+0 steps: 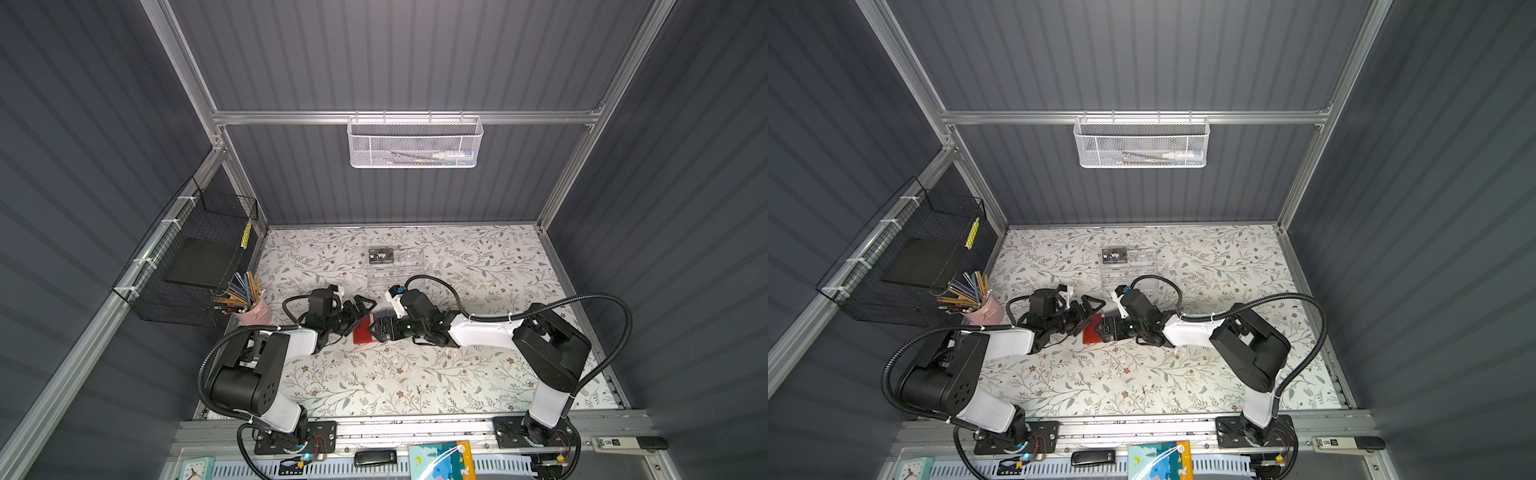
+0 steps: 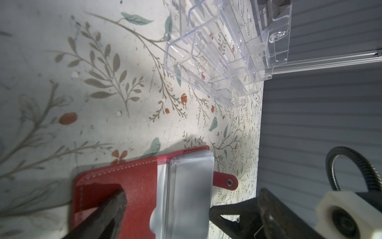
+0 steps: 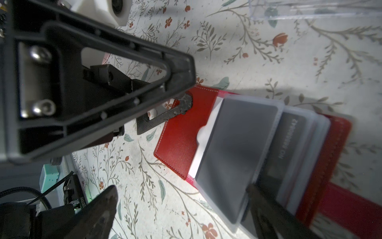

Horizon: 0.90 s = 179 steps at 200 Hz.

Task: Take the credit cards out of the card holder
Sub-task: Flip over the card slot in the card holder.

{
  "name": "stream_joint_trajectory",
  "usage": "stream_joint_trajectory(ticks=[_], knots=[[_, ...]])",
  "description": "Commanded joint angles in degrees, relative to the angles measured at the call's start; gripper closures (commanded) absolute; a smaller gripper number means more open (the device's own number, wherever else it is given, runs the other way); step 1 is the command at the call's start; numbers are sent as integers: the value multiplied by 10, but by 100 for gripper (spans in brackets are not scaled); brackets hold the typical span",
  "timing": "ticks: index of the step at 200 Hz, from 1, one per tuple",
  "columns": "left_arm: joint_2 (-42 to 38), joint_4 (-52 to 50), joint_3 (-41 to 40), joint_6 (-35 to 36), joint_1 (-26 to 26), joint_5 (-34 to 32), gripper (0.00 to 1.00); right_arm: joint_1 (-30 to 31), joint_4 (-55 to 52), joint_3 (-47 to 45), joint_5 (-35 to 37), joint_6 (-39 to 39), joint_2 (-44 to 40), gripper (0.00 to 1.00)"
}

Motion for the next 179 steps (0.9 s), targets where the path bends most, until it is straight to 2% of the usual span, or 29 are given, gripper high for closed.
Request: stream_joint_trajectory(ticks=[1, 120, 179], knots=[[21, -26, -20, 6, 3, -4, 0, 5, 38, -7, -22, 10, 4, 1], [20, -12, -24, -2, 11, 15, 0, 12, 52, 13, -36, 6, 3, 1], [-6, -23, -18, -9, 16, 26, 0, 17, 58, 22, -41, 8, 7, 1]])
